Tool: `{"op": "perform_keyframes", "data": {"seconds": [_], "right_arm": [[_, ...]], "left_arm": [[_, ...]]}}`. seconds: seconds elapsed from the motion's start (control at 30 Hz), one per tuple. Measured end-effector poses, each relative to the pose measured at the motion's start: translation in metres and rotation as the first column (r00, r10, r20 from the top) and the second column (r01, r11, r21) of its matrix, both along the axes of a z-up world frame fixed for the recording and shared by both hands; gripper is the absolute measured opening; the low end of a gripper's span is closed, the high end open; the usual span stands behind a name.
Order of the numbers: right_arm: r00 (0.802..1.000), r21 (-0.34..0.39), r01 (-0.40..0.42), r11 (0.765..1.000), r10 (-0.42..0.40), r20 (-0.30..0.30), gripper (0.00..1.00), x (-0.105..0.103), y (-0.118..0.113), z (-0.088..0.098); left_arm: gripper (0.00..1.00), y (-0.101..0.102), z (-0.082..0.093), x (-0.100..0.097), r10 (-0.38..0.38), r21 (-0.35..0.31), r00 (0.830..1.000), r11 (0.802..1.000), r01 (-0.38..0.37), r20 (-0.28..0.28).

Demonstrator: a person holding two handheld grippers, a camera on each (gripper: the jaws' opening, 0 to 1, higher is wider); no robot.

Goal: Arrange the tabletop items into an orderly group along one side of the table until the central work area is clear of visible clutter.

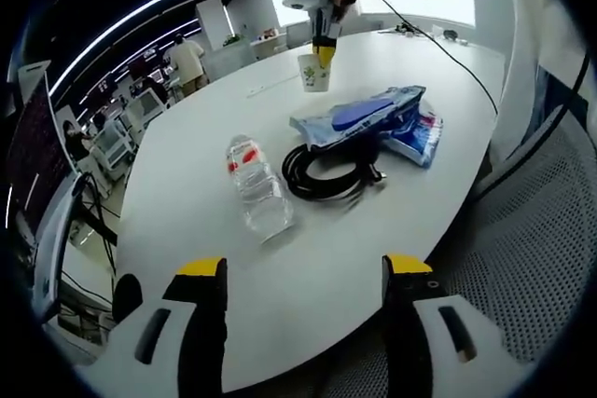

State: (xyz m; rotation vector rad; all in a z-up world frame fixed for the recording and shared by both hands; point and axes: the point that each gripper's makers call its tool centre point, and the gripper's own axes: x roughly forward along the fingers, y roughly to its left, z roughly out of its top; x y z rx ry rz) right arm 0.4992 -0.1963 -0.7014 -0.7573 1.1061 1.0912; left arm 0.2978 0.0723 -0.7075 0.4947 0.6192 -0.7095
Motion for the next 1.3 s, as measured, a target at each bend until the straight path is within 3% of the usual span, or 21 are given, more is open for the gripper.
{"op": "perform_keyframes", "data": {"seconds": [0.2,0.4,0.53,1.2,1.3], "right_arm": [[0.997,-0.085,-0.081,0.993,0.082,0.01,0.0,0.0,0.006,-0.01],[0.997,-0.084,-0.083,0.993,0.083,-0.005,0.0,-0.001,0.018,-0.014],[0.991,-0.123,-0.129,0.984,0.13,-0.001,0.0,-0.006,0.018,-0.019],[0.998,-0.112,-0.061,0.992,0.061,0.003,0.0,-0.005,0.022,-0.019],[0.999,-0.107,-0.051,0.993,0.053,0.012,0.06,-0.003,0.02,-0.017]], "left_arm": [[0.67,0.003,0.0,0.001,0.011,0.0,1.0,1.0,-0.011,-0.002],[0.67,0.003,-0.002,-0.001,0.006,0.007,1.0,1.0,-0.006,-0.01],[0.66,0.003,-0.004,-0.002,0.005,0.013,1.0,1.0,-0.005,-0.013],[0.65,0.002,-0.004,-0.003,0.001,0.011,1.0,1.0,-0.001,-0.017],[0.64,0.003,-0.005,-0.003,-0.001,0.016,1.0,1.0,0.002,-0.022]]}}
